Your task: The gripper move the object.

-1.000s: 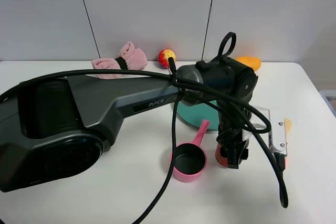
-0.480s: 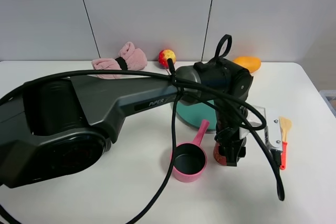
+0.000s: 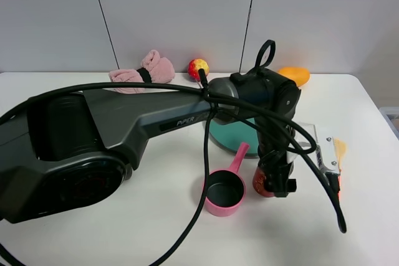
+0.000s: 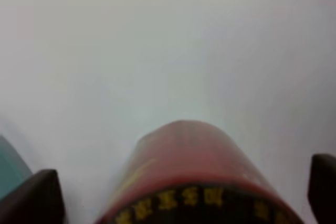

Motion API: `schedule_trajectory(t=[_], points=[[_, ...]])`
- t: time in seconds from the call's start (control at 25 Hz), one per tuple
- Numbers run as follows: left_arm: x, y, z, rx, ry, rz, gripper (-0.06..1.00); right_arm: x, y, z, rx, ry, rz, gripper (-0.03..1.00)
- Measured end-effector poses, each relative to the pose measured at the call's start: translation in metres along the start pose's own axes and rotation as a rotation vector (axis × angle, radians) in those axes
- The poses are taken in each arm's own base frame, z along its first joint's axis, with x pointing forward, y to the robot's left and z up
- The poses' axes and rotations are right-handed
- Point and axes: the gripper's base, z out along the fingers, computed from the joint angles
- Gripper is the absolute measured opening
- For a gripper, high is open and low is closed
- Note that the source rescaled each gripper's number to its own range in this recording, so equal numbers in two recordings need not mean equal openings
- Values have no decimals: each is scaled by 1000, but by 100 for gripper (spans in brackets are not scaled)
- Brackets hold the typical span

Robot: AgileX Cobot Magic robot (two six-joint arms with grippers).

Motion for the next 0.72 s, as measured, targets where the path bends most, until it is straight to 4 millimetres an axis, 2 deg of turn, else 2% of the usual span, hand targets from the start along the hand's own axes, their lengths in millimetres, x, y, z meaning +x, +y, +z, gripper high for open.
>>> schedule_trajectory(t=[0.08, 0.2, 0.28, 0.36, 0.56, 0.72], points=[[0, 0, 0, -3, -4, -30, 94, 0, 0, 0, 0, 0, 0, 100], [-1, 0, -4, 1, -2, -57, 97, 0, 0, 0, 0, 0, 0, 100], [-4, 0, -16, -8, -17, -91, 98, 0, 0, 0, 0, 0, 0, 100], [-11, 1, -39, -34, -52, -141, 98, 0, 0, 0, 0, 0, 0, 100], [-20, 9, -118, -157, -162, -384, 98, 0, 0, 0, 0, 0, 0, 100], [-3, 34, -177, -316, -233, -582, 98, 0, 0, 0, 0, 0, 0, 100]])
